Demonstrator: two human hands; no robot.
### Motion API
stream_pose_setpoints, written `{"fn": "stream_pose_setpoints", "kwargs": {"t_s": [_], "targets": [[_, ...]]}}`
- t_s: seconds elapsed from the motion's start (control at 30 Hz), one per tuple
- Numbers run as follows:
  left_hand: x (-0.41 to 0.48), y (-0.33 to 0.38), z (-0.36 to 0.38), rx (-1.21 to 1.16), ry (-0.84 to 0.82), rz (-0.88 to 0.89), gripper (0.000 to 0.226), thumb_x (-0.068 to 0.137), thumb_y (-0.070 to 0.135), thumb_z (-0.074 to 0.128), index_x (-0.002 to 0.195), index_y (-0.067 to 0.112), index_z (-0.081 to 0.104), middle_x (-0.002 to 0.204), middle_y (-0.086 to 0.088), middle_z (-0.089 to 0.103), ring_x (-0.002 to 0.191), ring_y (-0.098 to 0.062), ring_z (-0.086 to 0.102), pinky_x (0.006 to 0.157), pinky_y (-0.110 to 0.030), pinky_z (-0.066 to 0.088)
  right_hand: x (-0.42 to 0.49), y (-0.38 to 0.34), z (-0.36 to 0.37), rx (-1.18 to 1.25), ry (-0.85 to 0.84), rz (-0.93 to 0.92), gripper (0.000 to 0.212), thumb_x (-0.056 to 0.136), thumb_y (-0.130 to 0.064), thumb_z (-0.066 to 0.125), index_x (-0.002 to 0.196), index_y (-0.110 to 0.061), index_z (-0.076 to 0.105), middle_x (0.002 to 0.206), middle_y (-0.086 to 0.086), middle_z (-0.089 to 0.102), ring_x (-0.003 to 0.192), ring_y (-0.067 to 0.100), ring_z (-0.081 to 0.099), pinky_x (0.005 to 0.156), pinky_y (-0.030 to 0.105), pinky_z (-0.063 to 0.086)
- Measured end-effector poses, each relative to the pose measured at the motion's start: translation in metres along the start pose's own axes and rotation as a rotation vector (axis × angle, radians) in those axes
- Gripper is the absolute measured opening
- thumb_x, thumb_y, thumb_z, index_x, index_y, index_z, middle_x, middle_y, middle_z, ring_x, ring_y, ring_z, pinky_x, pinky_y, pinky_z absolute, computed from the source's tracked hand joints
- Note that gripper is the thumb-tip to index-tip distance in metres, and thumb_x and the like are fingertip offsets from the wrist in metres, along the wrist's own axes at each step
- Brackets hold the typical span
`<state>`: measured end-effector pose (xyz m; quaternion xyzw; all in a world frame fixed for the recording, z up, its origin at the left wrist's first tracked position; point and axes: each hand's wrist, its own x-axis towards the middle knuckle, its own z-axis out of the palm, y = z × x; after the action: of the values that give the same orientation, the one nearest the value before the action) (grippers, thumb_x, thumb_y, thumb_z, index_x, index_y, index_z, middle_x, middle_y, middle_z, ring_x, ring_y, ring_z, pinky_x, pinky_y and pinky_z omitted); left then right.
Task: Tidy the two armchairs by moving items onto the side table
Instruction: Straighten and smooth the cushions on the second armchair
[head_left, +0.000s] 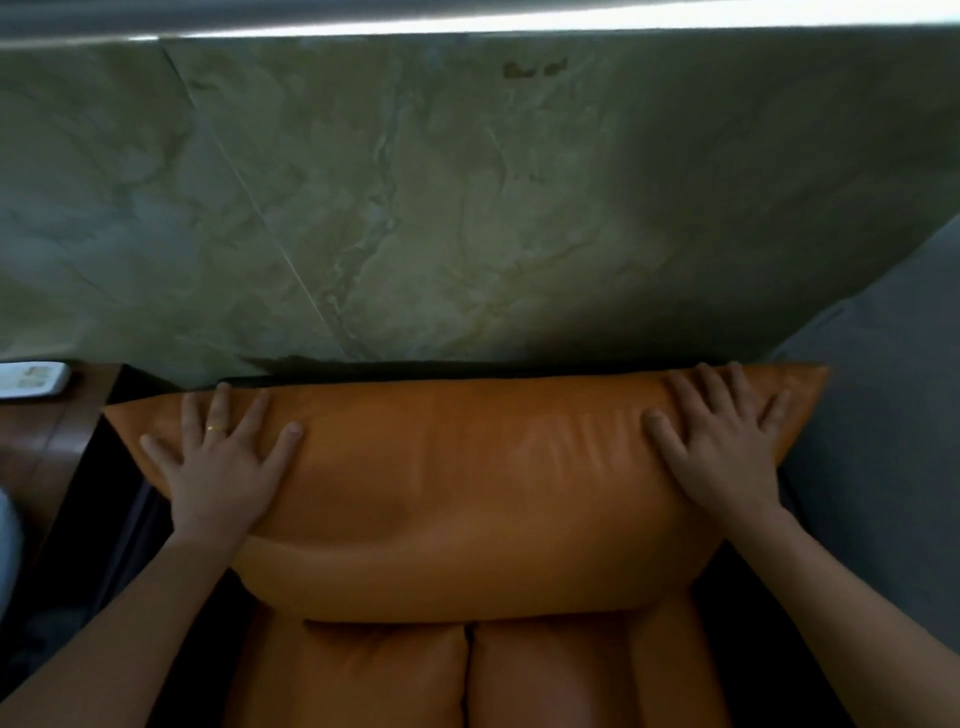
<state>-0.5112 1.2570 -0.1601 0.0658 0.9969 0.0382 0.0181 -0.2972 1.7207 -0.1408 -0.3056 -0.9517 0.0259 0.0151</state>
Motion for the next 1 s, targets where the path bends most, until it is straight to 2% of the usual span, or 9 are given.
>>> {"fn": "stream_pose_setpoints", "kwargs": {"t_s": [0.1,0.23,0.4,0.5,0.57,0.7,0.8,0.9,1.0], "targets": [[0.003,0.000,0.005,-0.110,-0.014,-0.066,0.083,0.084,0.090,0.023,0.151,0.043,0.035,0.166,-0.004,0.019,0.154,-0.037,0.000,0.111,-0.076,-0.001,0.004,0.004,0.010,0.094,0.045,0.045,0.067,0.094,-0.068,0.027,0.148,-0.032,0.042,0.162,0.002,0.032,0.155,0.025,0.009,0.117,0.068,-0.003],[0.014,-0.007,0.012,-0.242,-0.073,-0.091,0.088,0.076,0.093,0.028,0.151,0.047,0.035,0.168,0.002,0.012,0.155,-0.034,-0.003,0.113,-0.076,0.000,0.013,0.003,0.026,0.122,0.050,0.056,0.067,0.095,-0.071,0.024,0.151,-0.037,0.036,0.165,-0.001,0.026,0.156,0.023,0.006,0.119,0.065,-0.006],[0.011,0.003,-0.001,-0.147,-0.114,-0.071,0.089,0.079,0.095,0.013,0.153,0.048,0.028,0.169,0.002,0.010,0.155,-0.031,-0.007,0.112,-0.075,-0.004,0.010,-0.020,0.008,0.113,-0.054,0.126,0.078,0.092,-0.075,0.014,0.156,-0.034,0.030,0.168,-0.003,0.020,0.156,0.022,-0.001,0.121,0.063,-0.006],[-0.008,0.022,0.001,-0.108,-0.109,0.121,0.081,0.086,0.088,0.009,0.155,0.047,0.022,0.168,0.007,0.018,0.156,-0.021,0.000,0.111,-0.074,-0.008,-0.015,-0.097,0.002,0.150,-0.183,-0.138,0.075,0.094,-0.071,0.014,0.158,-0.035,0.025,0.169,-0.006,0.017,0.157,0.019,0.000,0.123,0.058,-0.005],[-0.009,0.028,0.010,-0.113,-0.155,0.170,0.081,0.086,0.088,0.009,0.155,0.049,0.021,0.167,0.011,0.018,0.156,-0.017,0.001,0.111,-0.072,-0.013,-0.037,-0.159,0.016,0.135,-0.241,-0.300,0.070,0.096,-0.068,0.011,0.159,-0.040,0.019,0.169,-0.009,0.014,0.157,0.020,-0.003,0.123,0.058,-0.009],[0.009,0.021,0.017,-0.162,-0.179,0.142,0.086,0.081,0.093,0.010,0.154,0.049,0.024,0.167,0.013,0.015,0.156,-0.016,-0.004,0.108,-0.069,-0.022,-0.054,-0.227,0.040,0.110,-0.170,-0.304,0.067,0.100,-0.062,0.007,0.159,-0.036,0.022,0.167,-0.008,0.020,0.157,0.025,0.002,0.121,0.062,-0.010],[0.007,0.022,0.012,-0.107,-0.164,0.209,0.082,0.087,0.087,0.008,0.156,0.045,0.022,0.168,0.011,0.014,0.156,-0.019,-0.004,0.109,-0.069,-0.021,-0.053,-0.240,0.046,0.094,-0.157,-0.334,0.067,0.100,-0.061,0.009,0.159,-0.033,0.024,0.166,-0.006,0.024,0.156,0.024,0.006,0.123,0.058,-0.009],[0.006,0.015,0.000,-0.082,-0.199,0.259,0.081,0.087,0.084,0.012,0.157,0.044,0.019,0.169,0.010,0.007,0.156,-0.018,-0.006,0.112,-0.067,-0.019,-0.057,-0.255,0.043,0.165,-0.196,-0.405,0.068,0.100,-0.062,0.008,0.161,-0.033,0.016,0.168,-0.007,0.016,0.157,0.021,0.002,0.122,0.054,-0.011],[0.007,-0.023,-0.011,-0.071,-0.002,0.221,0.080,0.089,0.081,0.023,0.158,0.040,0.020,0.170,0.007,0.006,0.156,-0.019,-0.007,0.116,-0.062,-0.014,-0.067,-0.300,0.045,0.256,-0.254,-0.570,0.063,0.101,-0.065,0.010,0.159,-0.040,0.009,0.169,-0.012,0.007,0.156,0.016,-0.007,0.119,0.051,-0.018]]}}
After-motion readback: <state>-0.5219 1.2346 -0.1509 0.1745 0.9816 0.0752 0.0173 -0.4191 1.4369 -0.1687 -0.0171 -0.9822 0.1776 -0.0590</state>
